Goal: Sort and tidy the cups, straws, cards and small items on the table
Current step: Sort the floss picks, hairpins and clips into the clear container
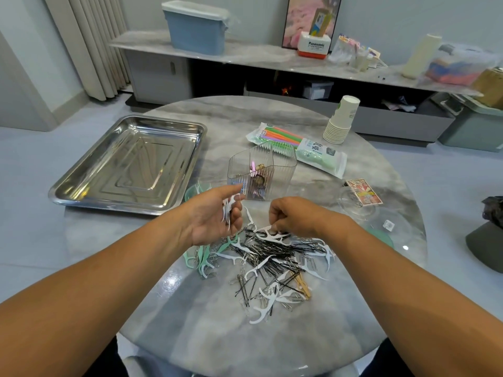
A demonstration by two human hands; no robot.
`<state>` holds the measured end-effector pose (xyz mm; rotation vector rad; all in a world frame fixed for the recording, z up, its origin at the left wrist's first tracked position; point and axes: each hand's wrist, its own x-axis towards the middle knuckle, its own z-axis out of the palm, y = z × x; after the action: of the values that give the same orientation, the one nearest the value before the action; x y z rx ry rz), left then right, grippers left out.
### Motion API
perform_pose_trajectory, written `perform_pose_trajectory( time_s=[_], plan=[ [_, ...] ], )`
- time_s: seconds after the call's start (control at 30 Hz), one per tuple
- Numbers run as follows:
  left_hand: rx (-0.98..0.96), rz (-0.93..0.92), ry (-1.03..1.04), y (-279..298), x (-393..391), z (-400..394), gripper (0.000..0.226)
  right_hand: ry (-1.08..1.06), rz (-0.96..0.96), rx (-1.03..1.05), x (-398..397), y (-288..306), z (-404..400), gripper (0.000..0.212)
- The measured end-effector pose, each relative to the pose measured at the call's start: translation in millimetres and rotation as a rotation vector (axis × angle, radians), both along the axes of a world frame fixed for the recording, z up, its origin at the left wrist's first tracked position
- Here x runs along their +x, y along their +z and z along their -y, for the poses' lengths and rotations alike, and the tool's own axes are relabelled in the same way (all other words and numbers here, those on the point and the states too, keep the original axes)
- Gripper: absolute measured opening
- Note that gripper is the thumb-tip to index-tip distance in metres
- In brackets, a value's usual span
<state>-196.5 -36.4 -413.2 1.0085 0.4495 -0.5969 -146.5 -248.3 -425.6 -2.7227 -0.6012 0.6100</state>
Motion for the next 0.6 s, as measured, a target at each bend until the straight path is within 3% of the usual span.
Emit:
perform_pose_trajectory(
  time_s=[0.17,0.3,0.47,0.6],
  plan=[
    [-0.054,0.029,0.027,-5,2,4,0.03,-0.096,-0.004,0.185,3,22,9,0.019],
    [-0.061,0.055,-0.019,-6,2,5,0.031,-0.166,0.007,0.477,4,50,9,0.013],
    [-0.175,-0.002,-0.028,-2,2,6,0.076,-0.068,0.217,0.612,-14,57,-6,0.014],
    [-0.278,0.025,-0.093,2,0,6,0.09,0.07,0.327,0.592,-28,44,-26,0.012]
  ],
)
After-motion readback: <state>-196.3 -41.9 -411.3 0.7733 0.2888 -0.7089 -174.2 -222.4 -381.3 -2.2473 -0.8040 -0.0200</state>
